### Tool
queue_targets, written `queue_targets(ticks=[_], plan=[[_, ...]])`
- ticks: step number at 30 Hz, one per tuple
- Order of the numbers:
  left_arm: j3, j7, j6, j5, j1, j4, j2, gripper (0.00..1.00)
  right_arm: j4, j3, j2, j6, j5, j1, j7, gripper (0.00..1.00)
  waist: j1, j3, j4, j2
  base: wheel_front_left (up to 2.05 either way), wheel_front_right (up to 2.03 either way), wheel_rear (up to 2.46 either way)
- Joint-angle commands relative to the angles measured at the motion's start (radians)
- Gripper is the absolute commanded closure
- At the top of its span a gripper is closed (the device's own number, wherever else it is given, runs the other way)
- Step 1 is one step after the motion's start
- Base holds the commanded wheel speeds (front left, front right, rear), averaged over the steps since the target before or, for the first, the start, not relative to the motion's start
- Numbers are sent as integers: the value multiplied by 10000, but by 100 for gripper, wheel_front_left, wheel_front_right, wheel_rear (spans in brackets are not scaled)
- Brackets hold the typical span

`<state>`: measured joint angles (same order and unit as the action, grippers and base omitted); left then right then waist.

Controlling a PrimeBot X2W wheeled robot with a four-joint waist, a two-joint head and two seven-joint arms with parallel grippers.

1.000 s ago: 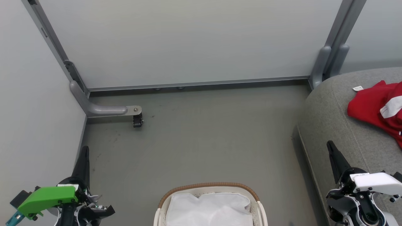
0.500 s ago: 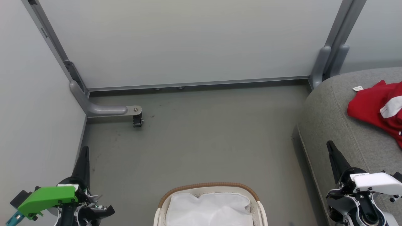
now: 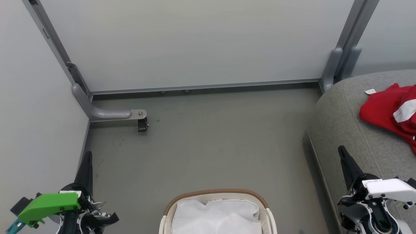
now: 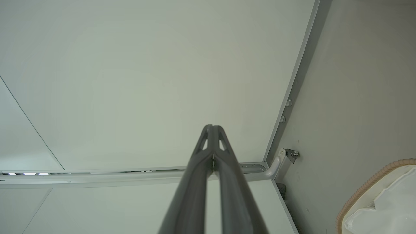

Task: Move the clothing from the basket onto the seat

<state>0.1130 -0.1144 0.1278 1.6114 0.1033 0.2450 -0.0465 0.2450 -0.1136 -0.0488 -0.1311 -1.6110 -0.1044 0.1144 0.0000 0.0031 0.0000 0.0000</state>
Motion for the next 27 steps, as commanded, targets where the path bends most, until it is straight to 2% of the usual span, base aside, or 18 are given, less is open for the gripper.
queue_targets(ticks=[1, 27], plan=[[21, -31, 56, 31, 114, -20, -71, 100, -34, -18, -26, 7, -38, -75, 30, 100, 0, 0, 0, 0, 0, 0, 0], [20, -30, 51, 31, 114, -20, -71, 100, -34, -17, -26, 7, -38, -75, 30, 100, 0, 0, 0, 0, 0, 0, 0]])
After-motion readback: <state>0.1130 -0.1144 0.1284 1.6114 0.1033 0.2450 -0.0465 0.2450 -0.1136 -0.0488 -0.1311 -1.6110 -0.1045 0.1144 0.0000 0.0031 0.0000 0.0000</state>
